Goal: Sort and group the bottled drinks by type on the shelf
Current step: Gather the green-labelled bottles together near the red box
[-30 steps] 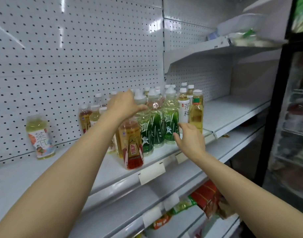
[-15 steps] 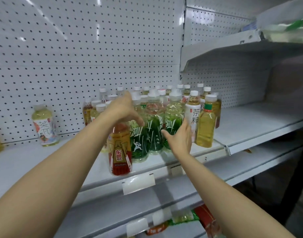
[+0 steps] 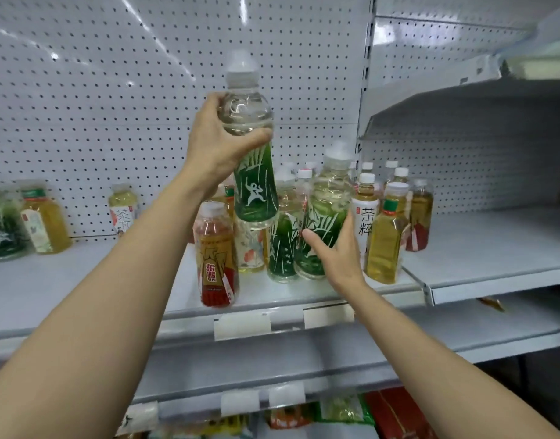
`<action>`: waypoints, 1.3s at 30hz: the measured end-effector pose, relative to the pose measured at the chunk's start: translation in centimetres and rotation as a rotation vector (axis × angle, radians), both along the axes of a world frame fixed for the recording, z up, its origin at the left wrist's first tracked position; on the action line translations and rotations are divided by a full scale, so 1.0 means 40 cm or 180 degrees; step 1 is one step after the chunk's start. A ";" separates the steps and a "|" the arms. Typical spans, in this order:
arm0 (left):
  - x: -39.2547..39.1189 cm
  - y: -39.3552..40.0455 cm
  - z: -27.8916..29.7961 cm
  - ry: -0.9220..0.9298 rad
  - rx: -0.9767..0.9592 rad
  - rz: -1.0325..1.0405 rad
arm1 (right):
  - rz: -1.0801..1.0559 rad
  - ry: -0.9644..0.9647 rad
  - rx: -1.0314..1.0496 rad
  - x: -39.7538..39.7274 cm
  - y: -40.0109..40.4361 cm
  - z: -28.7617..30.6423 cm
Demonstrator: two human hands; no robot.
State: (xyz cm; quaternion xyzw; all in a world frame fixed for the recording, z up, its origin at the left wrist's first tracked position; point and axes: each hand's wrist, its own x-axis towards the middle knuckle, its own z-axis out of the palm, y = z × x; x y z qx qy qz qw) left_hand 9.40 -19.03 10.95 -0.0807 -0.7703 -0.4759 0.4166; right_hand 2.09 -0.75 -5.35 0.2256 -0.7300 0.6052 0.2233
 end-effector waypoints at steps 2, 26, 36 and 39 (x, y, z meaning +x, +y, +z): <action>0.037 0.014 -0.010 0.0199 0.0259 -0.0050 | 0.0320 0.0012 -0.0079 0.039 0.002 0.011; 0.559 -0.345 -0.369 -0.0023 0.1242 0.1221 | 0.1777 -0.0133 -0.0094 0.483 -0.417 -0.090; 0.636 -0.606 -0.395 -0.0041 0.1546 0.1354 | 0.1900 -0.0119 -0.0081 0.570 -0.701 -0.066; 0.625 -0.694 -0.398 -0.0051 0.1507 0.1387 | 0.1971 -0.0127 -0.0112 0.548 -0.797 -0.066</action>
